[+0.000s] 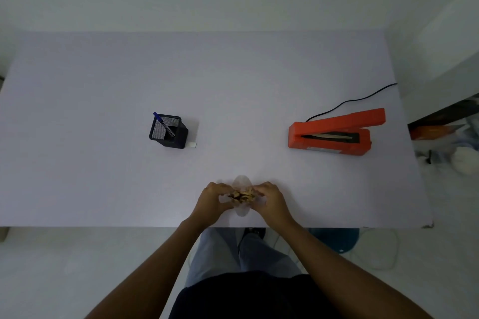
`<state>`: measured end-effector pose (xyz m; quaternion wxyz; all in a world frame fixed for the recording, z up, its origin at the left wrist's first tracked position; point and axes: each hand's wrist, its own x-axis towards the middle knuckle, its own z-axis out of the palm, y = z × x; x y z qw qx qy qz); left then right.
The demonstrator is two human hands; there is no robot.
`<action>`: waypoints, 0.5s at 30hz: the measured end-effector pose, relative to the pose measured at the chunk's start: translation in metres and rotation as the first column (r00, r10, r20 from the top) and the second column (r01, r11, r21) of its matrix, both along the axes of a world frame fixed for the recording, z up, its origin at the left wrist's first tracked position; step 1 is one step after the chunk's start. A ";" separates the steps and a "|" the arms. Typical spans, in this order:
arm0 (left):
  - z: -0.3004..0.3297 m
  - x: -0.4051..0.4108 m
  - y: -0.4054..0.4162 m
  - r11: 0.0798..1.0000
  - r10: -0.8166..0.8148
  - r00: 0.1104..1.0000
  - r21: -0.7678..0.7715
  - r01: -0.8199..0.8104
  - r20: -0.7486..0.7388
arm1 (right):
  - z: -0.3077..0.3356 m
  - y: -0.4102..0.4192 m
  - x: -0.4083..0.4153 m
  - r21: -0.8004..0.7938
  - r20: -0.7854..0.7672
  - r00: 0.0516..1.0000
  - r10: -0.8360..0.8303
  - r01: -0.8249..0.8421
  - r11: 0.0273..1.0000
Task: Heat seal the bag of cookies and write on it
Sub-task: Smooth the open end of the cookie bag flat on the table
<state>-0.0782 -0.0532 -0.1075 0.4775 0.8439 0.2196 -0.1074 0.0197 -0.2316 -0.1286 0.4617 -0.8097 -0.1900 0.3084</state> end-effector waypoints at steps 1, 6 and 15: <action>0.001 0.001 -0.001 1.000 0.004 1.000 -0.011 -0.004 -0.008 | -0.002 0.001 0.000 -0.007 0.002 1.000 0.012 -0.011 1.000; 0.001 0.005 -0.007 0.999 0.040 0.995 -0.009 -0.041 -0.094 | -0.004 0.006 0.001 -0.100 -0.184 0.983 0.013 -0.032 0.994; -0.006 0.005 -0.006 0.998 0.052 0.996 -0.040 -0.055 -0.072 | 0.003 0.000 0.003 0.020 -0.189 0.982 -0.023 0.027 0.999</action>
